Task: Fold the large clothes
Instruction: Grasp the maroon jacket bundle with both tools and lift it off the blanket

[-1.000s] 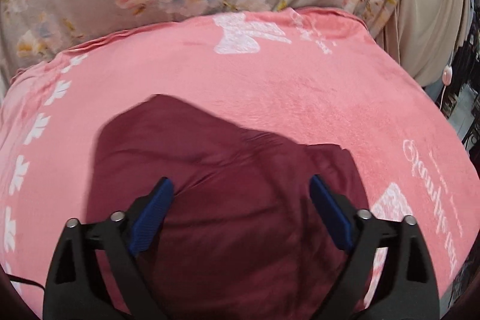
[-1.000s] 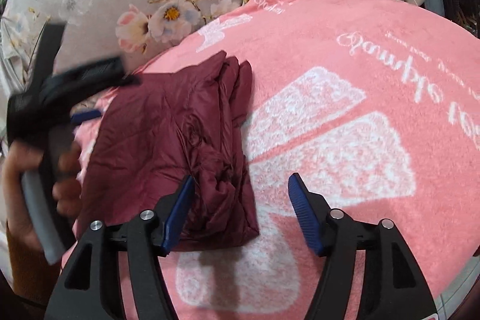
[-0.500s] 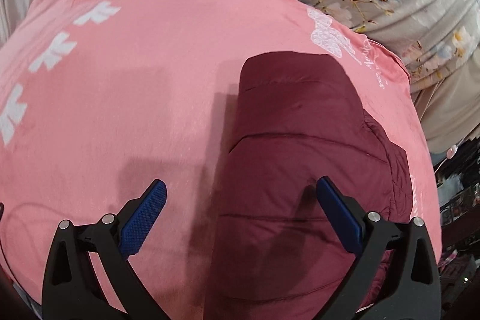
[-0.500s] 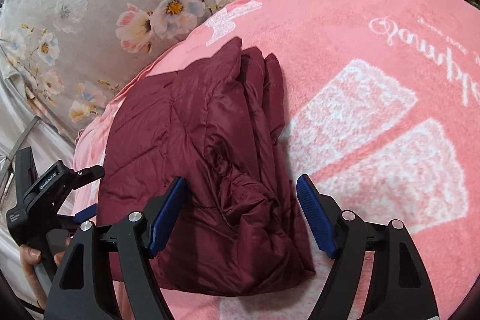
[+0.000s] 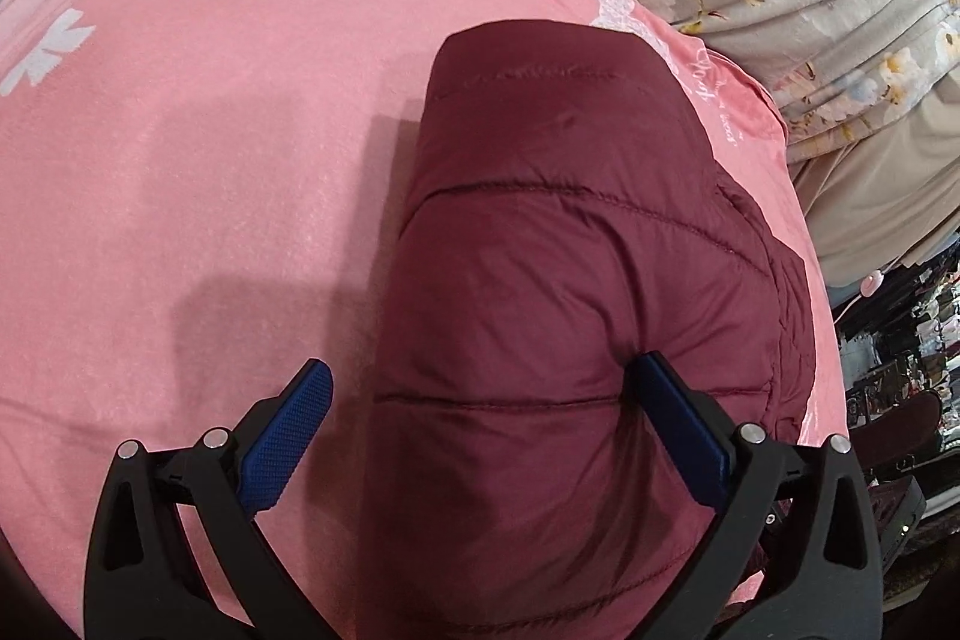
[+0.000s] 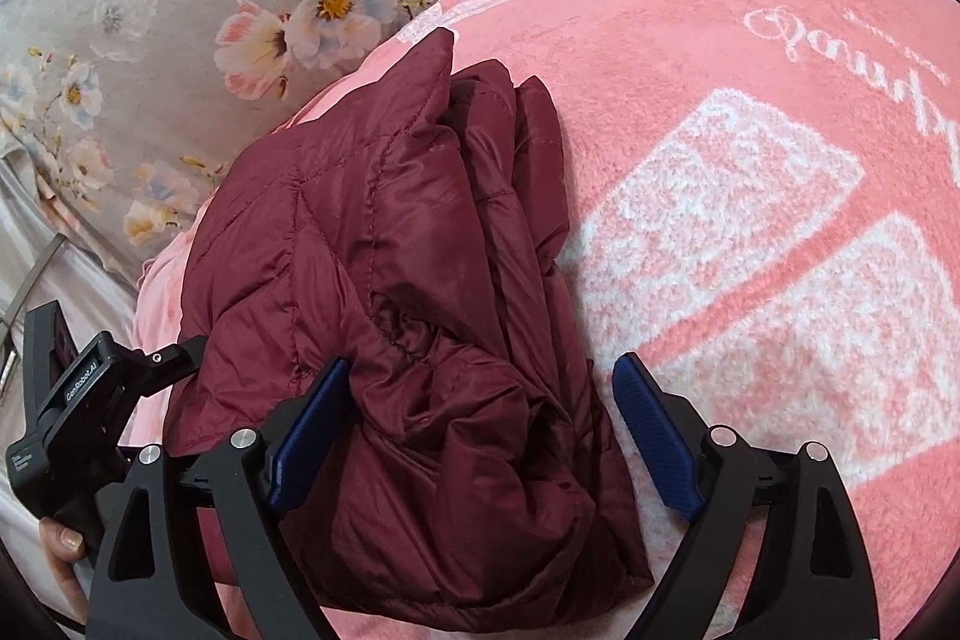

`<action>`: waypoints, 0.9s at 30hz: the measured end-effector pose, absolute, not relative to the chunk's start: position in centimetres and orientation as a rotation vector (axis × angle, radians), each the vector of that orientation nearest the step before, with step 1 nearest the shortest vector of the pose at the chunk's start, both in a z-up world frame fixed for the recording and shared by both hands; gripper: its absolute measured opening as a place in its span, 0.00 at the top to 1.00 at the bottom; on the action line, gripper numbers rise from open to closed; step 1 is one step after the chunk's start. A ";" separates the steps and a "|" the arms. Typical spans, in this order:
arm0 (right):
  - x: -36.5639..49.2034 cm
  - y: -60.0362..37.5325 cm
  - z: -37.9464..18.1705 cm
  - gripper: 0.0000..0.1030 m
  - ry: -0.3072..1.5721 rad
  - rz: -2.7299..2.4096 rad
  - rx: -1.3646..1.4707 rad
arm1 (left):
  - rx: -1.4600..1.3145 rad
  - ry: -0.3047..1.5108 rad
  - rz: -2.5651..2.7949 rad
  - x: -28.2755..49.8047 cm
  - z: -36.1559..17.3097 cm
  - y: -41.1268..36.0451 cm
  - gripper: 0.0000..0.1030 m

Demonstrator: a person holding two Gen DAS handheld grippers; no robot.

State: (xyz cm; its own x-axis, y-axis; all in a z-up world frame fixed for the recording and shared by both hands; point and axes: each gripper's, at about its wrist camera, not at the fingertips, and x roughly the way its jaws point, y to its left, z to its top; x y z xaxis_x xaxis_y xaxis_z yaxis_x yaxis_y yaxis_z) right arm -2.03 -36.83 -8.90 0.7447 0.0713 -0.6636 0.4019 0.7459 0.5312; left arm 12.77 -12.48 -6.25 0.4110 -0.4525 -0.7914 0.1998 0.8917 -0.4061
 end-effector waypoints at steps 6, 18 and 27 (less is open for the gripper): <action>-1.4 -36.7 -9.1 0.12 0.712 -0.171 0.717 | -0.312 1.099 -0.463 13.0 -7.4 -12.8 0.04; 0.2 -36.2 -8.0 0.68 0.708 -0.006 0.728 | -0.364 1.114 -0.598 12.8 -7.7 -13.2 0.27; -4.7 -34.6 0.3 0.75 0.522 0.022 0.590 | -0.298 0.924 -0.703 7.4 -0.3 -13.0 0.66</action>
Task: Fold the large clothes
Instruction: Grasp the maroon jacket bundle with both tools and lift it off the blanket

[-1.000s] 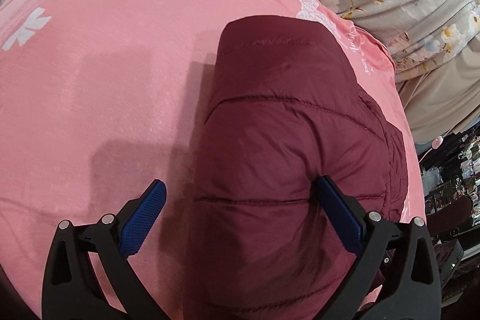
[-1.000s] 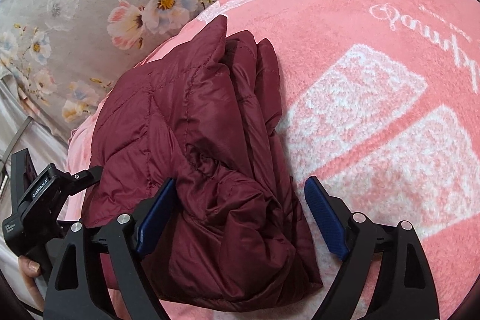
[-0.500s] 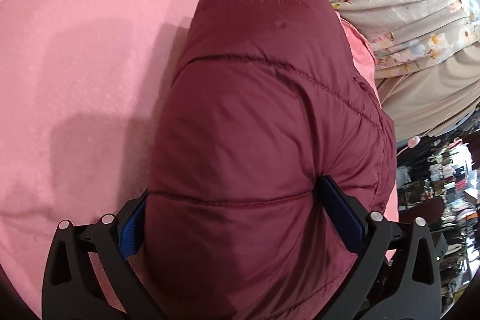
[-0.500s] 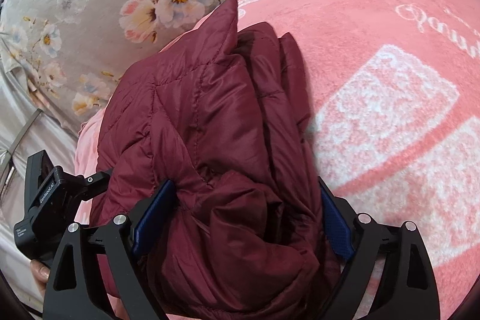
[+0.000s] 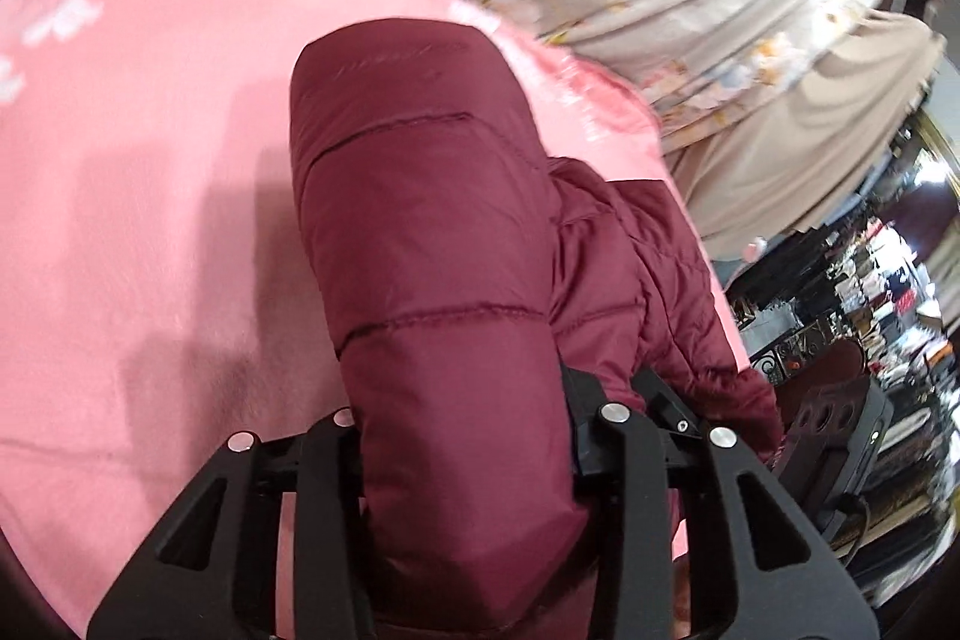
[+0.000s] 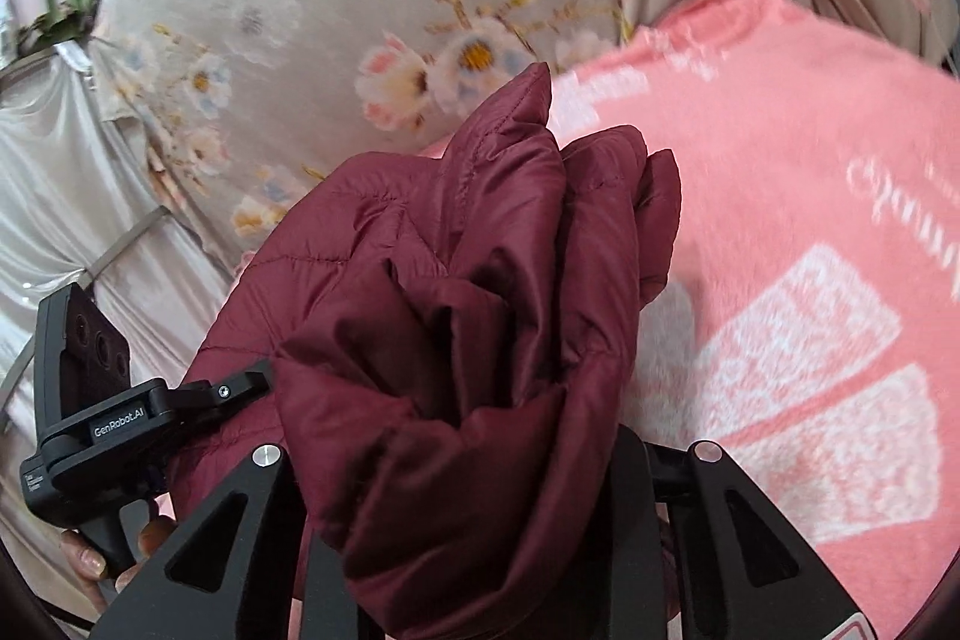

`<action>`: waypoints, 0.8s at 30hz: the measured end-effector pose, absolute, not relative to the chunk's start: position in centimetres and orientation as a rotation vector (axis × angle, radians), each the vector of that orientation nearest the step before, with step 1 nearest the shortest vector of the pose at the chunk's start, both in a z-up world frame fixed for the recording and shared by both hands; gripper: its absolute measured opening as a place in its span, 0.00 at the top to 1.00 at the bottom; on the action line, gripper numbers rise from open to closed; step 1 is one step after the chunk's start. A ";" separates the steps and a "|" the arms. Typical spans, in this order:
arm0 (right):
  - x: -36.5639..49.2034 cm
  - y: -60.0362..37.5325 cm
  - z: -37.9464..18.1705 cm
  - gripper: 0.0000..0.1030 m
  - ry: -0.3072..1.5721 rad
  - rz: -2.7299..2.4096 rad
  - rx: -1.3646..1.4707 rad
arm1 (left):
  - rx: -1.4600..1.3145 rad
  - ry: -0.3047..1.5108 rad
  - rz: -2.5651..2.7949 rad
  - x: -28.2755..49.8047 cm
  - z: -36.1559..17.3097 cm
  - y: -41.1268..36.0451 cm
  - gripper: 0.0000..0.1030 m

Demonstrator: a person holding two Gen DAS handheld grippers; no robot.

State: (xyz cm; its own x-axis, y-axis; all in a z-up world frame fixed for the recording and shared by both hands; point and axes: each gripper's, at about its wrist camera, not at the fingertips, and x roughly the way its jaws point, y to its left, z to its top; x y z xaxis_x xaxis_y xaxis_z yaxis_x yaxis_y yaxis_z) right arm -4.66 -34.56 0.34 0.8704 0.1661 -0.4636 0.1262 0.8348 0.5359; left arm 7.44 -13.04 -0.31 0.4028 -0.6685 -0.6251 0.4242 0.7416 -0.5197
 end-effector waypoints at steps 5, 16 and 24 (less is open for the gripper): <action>-9.6 -33.9 6.7 0.75 0.361 0.006 0.476 | -0.308 0.777 -0.763 2.6 5.0 -12.5 0.66; -20.8 -33.7 21.3 0.75 -0.001 -0.019 0.209 | -0.470 0.499 -0.920 -9.1 17.3 -12.8 0.66; -19.0 -28.1 23.4 0.75 -0.059 0.145 0.194 | -0.466 0.324 -0.889 -12.9 21.3 -6.8 0.65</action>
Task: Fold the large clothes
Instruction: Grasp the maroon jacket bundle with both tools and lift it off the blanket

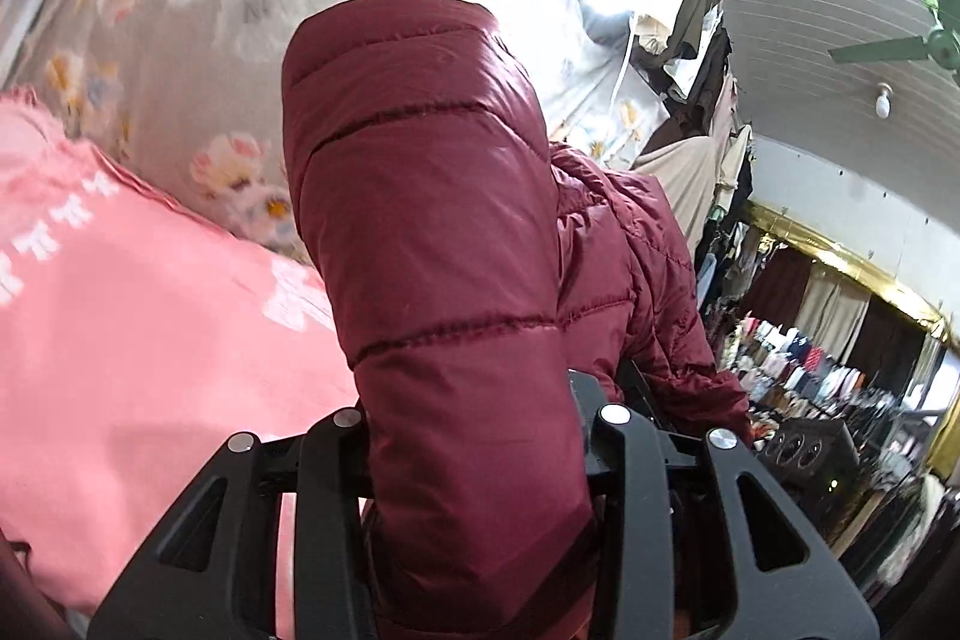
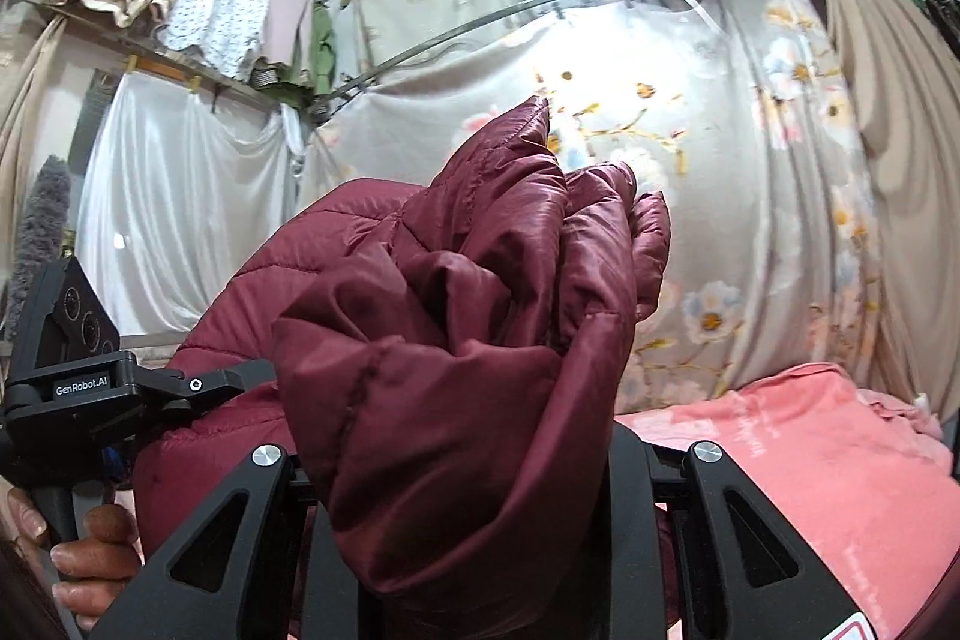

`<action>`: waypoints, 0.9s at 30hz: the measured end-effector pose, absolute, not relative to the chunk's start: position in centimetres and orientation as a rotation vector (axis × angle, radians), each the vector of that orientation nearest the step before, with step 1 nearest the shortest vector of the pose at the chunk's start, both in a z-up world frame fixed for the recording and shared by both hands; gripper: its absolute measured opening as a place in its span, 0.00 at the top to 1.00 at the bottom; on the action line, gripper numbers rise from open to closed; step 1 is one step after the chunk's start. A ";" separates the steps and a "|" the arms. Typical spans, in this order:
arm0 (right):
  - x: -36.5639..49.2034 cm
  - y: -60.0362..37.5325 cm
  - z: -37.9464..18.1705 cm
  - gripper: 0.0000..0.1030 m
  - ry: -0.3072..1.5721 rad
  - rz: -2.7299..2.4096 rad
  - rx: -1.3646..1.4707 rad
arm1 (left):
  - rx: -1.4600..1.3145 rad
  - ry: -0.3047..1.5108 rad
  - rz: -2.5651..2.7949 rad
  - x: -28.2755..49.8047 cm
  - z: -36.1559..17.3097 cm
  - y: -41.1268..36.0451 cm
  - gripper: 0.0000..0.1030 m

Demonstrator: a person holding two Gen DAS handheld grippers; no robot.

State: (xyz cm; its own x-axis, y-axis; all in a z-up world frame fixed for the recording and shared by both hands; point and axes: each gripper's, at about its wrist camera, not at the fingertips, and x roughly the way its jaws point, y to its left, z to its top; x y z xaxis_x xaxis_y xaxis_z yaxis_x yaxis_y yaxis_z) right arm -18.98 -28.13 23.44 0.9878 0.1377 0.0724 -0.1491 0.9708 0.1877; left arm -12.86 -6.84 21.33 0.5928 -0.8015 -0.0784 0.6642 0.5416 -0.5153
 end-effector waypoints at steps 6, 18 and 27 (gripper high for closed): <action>-13.4 -22.5 22.4 0.75 -0.025 0.225 0.236 | -0.329 0.297 -0.802 -9.4 21.9 -0.8 0.65; -2.1 -16.1 14.0 0.75 0.149 0.175 0.250 | -0.237 0.342 -0.716 1.6 16.6 7.0 0.65; 4.2 -16.1 6.1 0.75 0.320 0.089 0.260 | -0.206 0.496 -0.714 10.4 7.3 6.6 0.65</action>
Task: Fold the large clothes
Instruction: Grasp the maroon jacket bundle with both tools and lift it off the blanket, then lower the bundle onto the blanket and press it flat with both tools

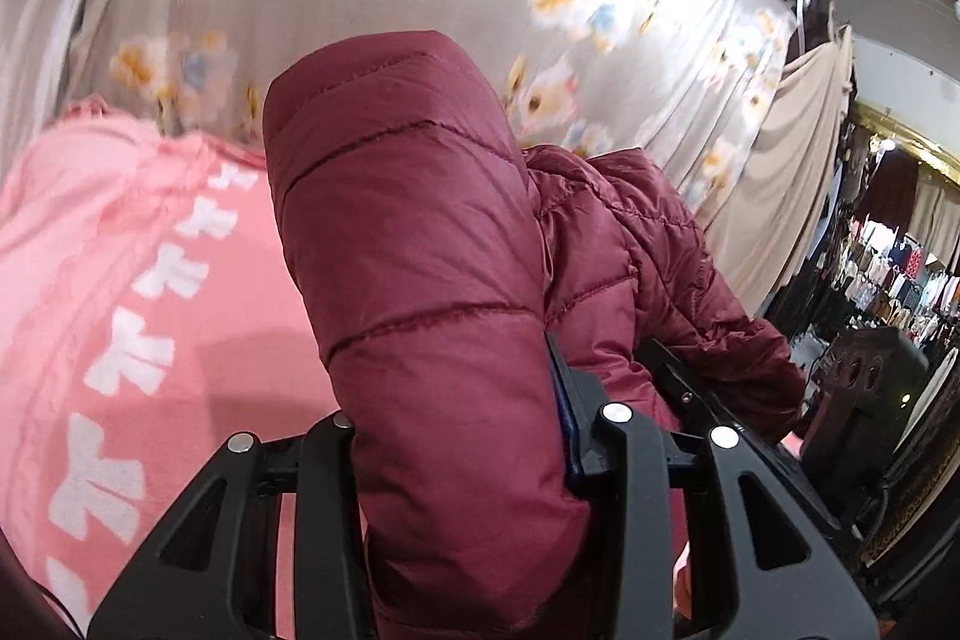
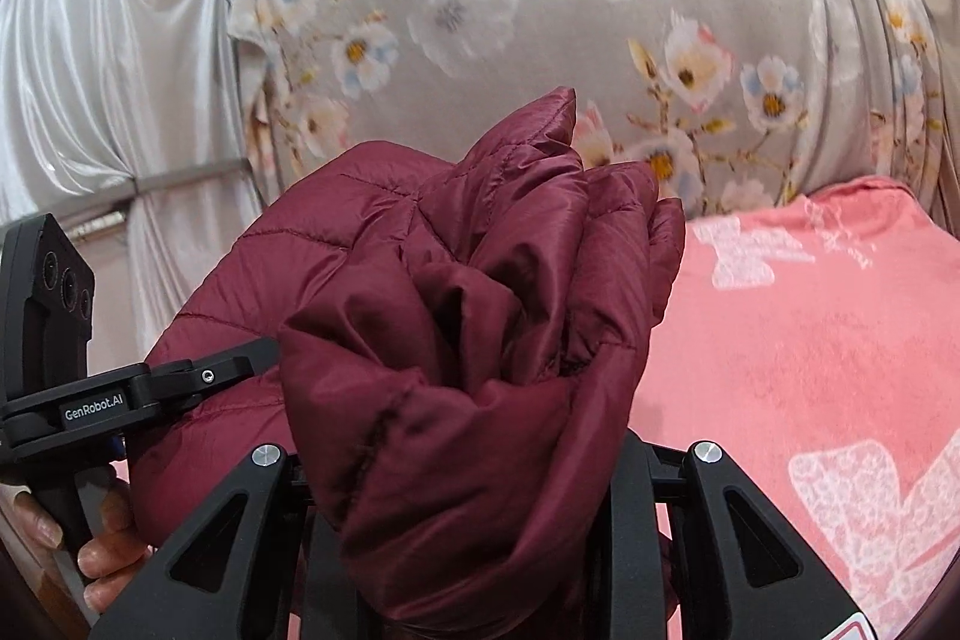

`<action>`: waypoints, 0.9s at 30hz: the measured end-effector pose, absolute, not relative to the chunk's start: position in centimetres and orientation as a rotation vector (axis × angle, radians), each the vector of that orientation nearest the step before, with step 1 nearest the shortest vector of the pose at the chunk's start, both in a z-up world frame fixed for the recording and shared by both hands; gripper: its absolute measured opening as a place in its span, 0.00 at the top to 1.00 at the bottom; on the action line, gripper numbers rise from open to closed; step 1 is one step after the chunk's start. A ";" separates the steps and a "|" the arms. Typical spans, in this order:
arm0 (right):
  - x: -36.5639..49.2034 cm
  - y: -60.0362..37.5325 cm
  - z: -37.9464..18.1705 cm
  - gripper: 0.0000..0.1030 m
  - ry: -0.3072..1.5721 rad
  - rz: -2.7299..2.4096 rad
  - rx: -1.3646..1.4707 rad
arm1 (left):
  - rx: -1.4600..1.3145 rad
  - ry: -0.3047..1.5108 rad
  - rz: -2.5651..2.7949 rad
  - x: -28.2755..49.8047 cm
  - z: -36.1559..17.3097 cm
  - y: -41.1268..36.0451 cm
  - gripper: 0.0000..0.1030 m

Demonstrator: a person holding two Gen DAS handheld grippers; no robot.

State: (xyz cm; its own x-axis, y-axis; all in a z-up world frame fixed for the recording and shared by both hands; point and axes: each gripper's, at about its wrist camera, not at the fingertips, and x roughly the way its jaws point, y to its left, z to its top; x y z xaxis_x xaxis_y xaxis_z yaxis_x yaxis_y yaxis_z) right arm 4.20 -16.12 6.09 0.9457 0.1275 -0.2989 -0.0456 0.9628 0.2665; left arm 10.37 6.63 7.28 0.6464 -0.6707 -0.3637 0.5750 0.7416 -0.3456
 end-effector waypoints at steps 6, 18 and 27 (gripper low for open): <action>6.9 -16.2 1.3 0.75 0.416 0.058 0.258 | -0.211 0.572 -0.712 14.1 1.8 6.1 0.65; 8.9 -17.2 -4.6 0.68 0.575 0.036 0.296 | -0.187 0.688 -0.693 17.1 -5.3 5.3 0.62; 5.8 -18.8 -4.2 0.39 0.640 -0.005 0.339 | -0.200 0.754 -0.540 17.1 -6.1 6.2 0.35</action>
State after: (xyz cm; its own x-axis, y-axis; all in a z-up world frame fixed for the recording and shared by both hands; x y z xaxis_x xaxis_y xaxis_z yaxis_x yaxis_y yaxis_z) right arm 5.84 -18.85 -4.20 0.8039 0.0994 -0.5864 0.1084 0.9450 0.3087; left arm 17.12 6.18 -6.09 0.6009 -0.5326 -0.5961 0.3930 0.8462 -0.3599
